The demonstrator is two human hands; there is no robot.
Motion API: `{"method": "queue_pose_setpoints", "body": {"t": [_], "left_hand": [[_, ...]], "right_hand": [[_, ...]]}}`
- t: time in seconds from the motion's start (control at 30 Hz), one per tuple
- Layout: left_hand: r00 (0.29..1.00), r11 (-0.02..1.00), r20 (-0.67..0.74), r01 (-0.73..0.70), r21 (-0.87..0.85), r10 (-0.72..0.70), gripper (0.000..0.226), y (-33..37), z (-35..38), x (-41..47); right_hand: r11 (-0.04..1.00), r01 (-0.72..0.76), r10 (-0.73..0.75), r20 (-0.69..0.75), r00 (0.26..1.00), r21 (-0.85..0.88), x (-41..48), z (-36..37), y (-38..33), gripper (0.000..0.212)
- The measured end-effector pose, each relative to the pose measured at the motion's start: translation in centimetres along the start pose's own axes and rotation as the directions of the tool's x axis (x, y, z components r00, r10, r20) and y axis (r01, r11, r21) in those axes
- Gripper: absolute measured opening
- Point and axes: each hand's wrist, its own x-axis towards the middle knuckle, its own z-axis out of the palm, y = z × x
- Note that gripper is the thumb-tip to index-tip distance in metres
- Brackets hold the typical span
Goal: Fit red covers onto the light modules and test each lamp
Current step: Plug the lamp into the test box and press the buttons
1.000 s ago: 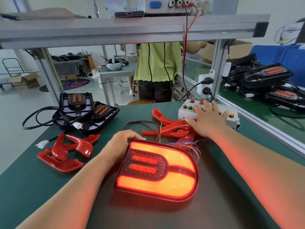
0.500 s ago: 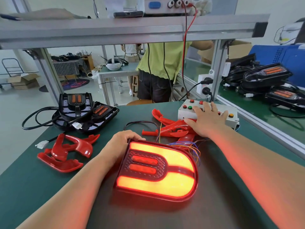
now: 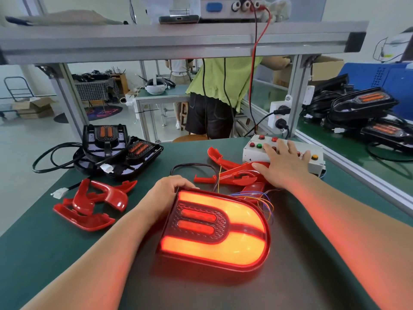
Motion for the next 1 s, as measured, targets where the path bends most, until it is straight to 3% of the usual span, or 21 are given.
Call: {"method": "queue_pose_setpoints", "body": {"t": [0.07,0.13,0.3,0.47,0.6,0.7,0.87,1.0], "left_hand": [[0.99,0.979,0.0,-0.14,0.147,0.141,0.014,-0.1,-0.3,0.3],[0.962,0.903,0.039,-0.266,0.336,0.269,0.023,-0.3,-0.6,0.6],[0.919,0.849,0.141,-0.394,0.353,0.368,0.017,-0.7,-1.0,0.7],[0.943,0.893,0.115,-0.333,0.303,0.313,0.025,-0.8,-1.1,1.0],[0.894,0.806,0.154,-0.446,0.389,0.42,0.013,-0.7,-0.7,0.9],[0.915,0.861,-0.061,-0.352,0.367,0.4,0.005,-0.6,-0.7,1.1],[0.907,0.89,-0.151,-0.334,0.31,0.393,0.019,0.1,-0.5,1.1],[0.933,0.939,-0.136,-0.315,0.135,0.332,0.019,0.5,-0.3,0.8]], "right_hand": [[1.0,-0.001,0.002,-0.007,1.0,0.024,-0.3,-0.1,0.0,0.085],[0.997,0.011,-0.006,-0.057,0.998,0.079,-0.9,-0.3,-0.4,0.082],[0.958,0.12,-0.067,-0.204,0.977,0.261,-2.5,-2.0,-3.0,0.066],[0.893,0.253,-0.173,-0.236,0.956,0.372,-4.6,-4.5,-5.1,0.052],[0.758,0.312,-0.239,-0.2,0.95,0.573,-6.8,-6.1,-6.5,0.033],[0.685,0.291,-0.288,-0.119,0.95,0.667,-8.2,-6.1,-7.6,0.016],[0.714,0.303,-0.311,-0.102,0.945,0.632,-8.9,-5.0,-9.0,0.019],[0.71,0.307,-0.302,-0.119,0.946,0.634,-8.7,-4.3,-9.0,0.027]]}}
